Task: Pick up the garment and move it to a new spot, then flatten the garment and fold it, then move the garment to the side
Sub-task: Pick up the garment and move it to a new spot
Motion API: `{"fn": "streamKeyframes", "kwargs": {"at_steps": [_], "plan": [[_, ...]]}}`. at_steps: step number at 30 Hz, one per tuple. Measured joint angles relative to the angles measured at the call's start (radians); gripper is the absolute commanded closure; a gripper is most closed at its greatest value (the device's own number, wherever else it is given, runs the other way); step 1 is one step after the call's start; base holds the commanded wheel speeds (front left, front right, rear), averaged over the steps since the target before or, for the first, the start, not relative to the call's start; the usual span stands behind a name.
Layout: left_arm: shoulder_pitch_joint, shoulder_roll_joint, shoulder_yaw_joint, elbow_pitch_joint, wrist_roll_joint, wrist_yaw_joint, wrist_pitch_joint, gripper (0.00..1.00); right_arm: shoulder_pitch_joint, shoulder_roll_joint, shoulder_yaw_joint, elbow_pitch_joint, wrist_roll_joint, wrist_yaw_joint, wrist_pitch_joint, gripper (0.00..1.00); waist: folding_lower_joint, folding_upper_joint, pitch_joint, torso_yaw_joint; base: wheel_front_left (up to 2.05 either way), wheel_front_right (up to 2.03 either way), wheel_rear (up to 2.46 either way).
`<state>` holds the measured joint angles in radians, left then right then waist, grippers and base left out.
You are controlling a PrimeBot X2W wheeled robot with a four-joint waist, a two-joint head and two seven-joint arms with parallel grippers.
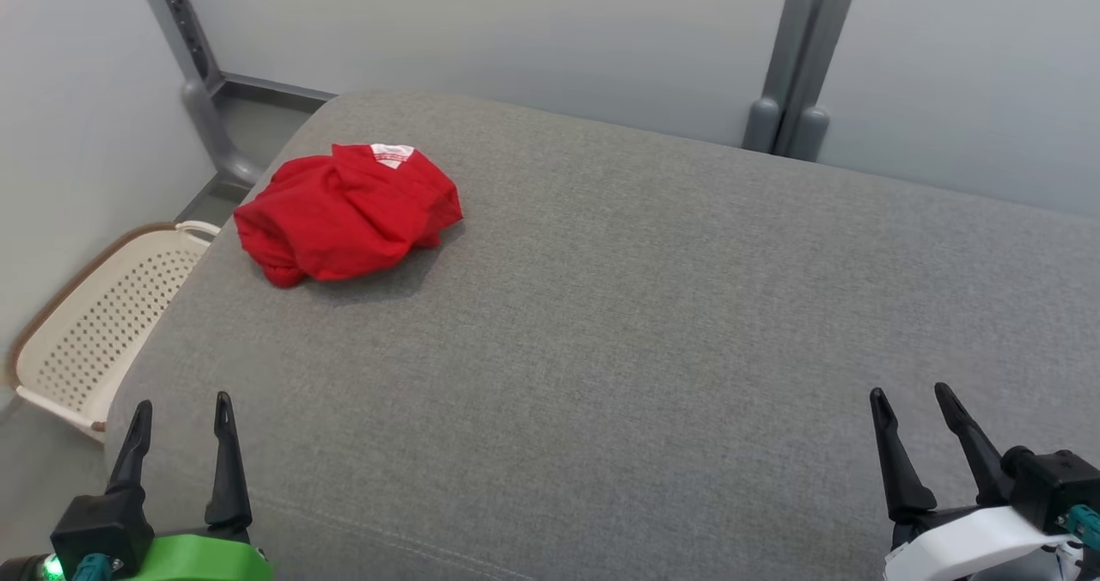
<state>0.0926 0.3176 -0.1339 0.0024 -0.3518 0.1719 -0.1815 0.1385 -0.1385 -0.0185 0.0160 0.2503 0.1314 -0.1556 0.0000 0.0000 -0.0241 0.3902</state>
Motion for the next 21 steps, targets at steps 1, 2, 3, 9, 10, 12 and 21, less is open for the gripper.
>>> {"fn": "streamKeyframes", "kwargs": {"at_steps": [1, 2, 3, 9, 10, 12, 21], "plan": [[0.000, 0.000, 0.001, -0.002, -0.001, 0.002, 0.000, 0.00, 0.000, 0.000, 0.000, 0.000, 0.000, 0.000, 0.000, 0.00, 0.0000, 0.0000, 0.002, 0.012, 0.00, 0.00, 0.00], [0.001, 0.000, 0.002, -0.002, -0.001, 0.003, 0.000, 0.00, 0.000, -0.001, 0.001, 0.000, 0.000, 0.000, 0.000, 0.00, 0.0000, 0.0000, 0.003, 0.024, 0.00, 0.00, 0.00], [0.001, 0.000, 0.002, -0.003, -0.002, 0.003, 0.000, 0.00, 0.000, -0.001, 0.001, 0.000, 0.000, 0.000, 0.000, 0.00, 0.0000, 0.0000, 0.004, 0.033, 0.00, 0.00, 0.00], [0.011, 0.000, 0.004, -0.005, -0.008, 0.009, -0.006, 0.00, -0.001, -0.004, 0.002, 0.002, 0.000, 0.000, 0.000, 0.00, 0.0000, 0.0000, 0.014, 0.084, 0.00, 0.00, 0.00], [0.013, 0.000, 0.004, -0.005, -0.008, 0.010, -0.006, 0.00, -0.002, -0.006, 0.003, 0.002, 0.000, 0.000, 0.000, 0.00, 0.0000, 0.0000, 0.016, 0.089, 0.00, 0.00, 0.00], [0.017, 0.000, 0.004, -0.005, -0.008, 0.013, -0.009, 0.00, -0.002, -0.009, 0.005, 0.003, 0.001, 0.000, 0.000, 0.00, 0.0000, 0.0000, 0.019, 0.095, 0.00, 0.00, 0.00], [0.017, -0.004, 0.011, 0.007, -0.018, 0.023, -0.023, 0.00, -0.003, -0.021, 0.009, 0.011, 0.004, 0.000, 0.001, 0.00, 0.0000, 0.0000, 0.017, 0.072, 0.00, 0.00, 0.00]]}}
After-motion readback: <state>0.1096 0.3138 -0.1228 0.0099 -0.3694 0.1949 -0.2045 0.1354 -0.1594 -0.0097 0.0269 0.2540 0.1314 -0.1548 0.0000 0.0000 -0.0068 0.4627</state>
